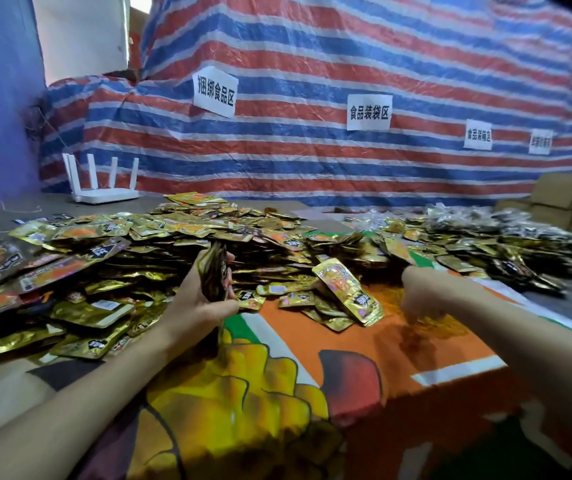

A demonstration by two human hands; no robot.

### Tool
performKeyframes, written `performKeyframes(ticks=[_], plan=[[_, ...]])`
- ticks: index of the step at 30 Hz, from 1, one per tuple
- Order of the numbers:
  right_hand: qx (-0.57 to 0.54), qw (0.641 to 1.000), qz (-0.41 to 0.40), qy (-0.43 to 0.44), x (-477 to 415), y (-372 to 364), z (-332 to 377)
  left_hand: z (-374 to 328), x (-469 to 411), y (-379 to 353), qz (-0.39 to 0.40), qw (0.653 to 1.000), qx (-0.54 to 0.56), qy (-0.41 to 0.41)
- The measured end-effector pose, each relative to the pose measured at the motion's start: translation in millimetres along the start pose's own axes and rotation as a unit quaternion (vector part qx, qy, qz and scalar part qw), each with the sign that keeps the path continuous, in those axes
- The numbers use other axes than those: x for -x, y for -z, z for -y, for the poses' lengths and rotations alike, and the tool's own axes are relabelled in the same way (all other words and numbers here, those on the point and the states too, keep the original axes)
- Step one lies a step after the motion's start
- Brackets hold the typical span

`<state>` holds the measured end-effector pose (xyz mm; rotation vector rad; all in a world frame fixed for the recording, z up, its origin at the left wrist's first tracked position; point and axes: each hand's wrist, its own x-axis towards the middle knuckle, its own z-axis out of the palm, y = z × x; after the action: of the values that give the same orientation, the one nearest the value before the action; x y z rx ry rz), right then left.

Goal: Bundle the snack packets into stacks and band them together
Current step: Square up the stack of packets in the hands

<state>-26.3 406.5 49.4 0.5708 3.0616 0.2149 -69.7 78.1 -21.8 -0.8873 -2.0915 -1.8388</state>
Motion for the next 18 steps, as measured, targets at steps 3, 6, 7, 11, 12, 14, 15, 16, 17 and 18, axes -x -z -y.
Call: performKeyframes(ticks=[3, 6, 7, 11, 12, 14, 15, 16, 17, 18], plan=[[-0.015, 0.995, 0.095, -0.018, 5.1, -6.9, -4.4, -3.5, 0.1, 0.4, 0.001, 1.000, 0.019, 0.011], [-0.019, 0.998, 0.058, -0.013, 9.0, -9.6, -2.4, -7.8, 1.7, -1.5, -0.003, 0.999, 0.032, 0.017], [-0.009, 0.999, 0.046, -0.009, 11.5, -9.4, -0.7, -8.9, 2.3, -1.8, -0.002, 0.999, 0.035, 0.019], [0.024, 0.999, 0.043, -0.005, 23.6, 3.9, 11.6, -9.3, 3.4, 0.0, -0.008, 0.999, 0.035, 0.031], [0.022, 1.000, 0.010, 0.004, 25.3, 10.1, 17.3, -9.0, 2.9, 1.2, -0.013, 0.999, 0.034, 0.033], [-0.009, 0.995, -0.091, 0.036, 25.9, 22.6, 34.9, -8.3, 1.5, 3.2, -0.021, 0.998, 0.032, 0.040], [-0.052, 0.988, -0.132, 0.063, 25.7, 27.3, 47.2, -8.2, 0.7, 4.0, -0.022, 0.998, 0.040, 0.048], [-0.110, 0.977, -0.150, 0.100, 25.6, 30.6, 61.7, -7.6, -0.1, 4.6, -0.022, 0.996, 0.057, 0.059], [-0.173, 0.963, -0.147, 0.144, 26.0, 32.8, 77.9, -6.9, -1.0, 4.6, -0.026, 0.994, 0.081, 0.072], [-0.230, 0.945, -0.133, 0.188, 26.7, 32.7, 94.8, -6.1, -1.9, 4.9, -0.035, 0.990, 0.105, 0.084]])
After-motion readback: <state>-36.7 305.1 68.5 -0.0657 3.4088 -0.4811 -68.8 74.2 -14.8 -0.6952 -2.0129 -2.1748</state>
